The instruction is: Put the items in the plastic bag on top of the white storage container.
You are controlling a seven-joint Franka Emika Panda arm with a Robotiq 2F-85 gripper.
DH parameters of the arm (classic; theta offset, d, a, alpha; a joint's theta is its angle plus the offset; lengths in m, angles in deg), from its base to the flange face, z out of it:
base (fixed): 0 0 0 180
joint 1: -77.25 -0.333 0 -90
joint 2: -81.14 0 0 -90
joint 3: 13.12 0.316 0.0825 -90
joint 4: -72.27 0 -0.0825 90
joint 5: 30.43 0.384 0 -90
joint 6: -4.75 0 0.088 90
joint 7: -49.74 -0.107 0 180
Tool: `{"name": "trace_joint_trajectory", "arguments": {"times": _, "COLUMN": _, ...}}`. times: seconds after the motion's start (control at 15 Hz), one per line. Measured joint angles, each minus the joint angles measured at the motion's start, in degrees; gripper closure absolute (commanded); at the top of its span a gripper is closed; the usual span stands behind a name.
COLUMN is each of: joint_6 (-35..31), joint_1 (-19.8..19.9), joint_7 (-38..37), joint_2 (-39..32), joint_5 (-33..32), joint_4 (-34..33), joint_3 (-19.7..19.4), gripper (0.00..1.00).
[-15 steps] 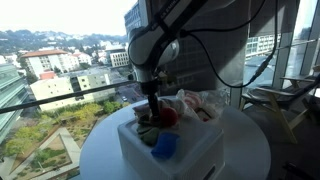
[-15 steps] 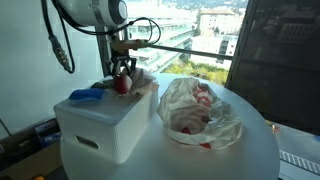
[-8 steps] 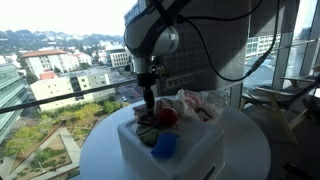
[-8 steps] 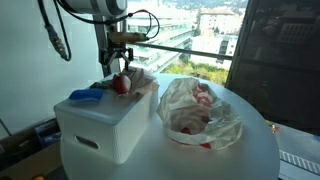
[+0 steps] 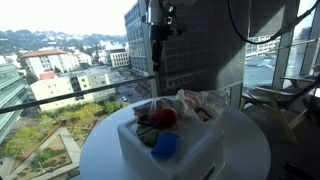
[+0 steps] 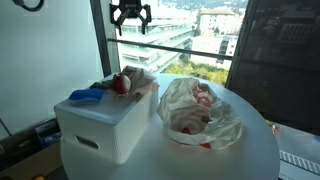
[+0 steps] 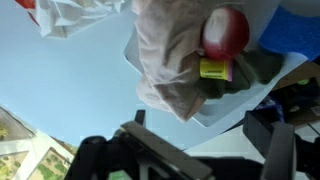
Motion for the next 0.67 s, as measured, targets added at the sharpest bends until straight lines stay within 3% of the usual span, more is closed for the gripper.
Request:
{"name": "trace_joint_trajectory", "arguments": {"times": 0.33, "joint_6": -0.68, "joint_1": 4.51, "joint_7": -5.82, "joint_2": -2.55, "joint_5": -0.10, "joint_4": 2.38, "joint_3": -6.50, "gripper": 0.00}}
{"name": "trace_joint_trajectory", "arguments": {"times": 0.67, "joint_6": -1.42, "joint_1": 7.03, "joint_7": -16.89, "joint_2": -7.27, "joint_5": -0.11, "joint_4": 3.18, "joint_3": -9.42, "gripper": 0.00}}
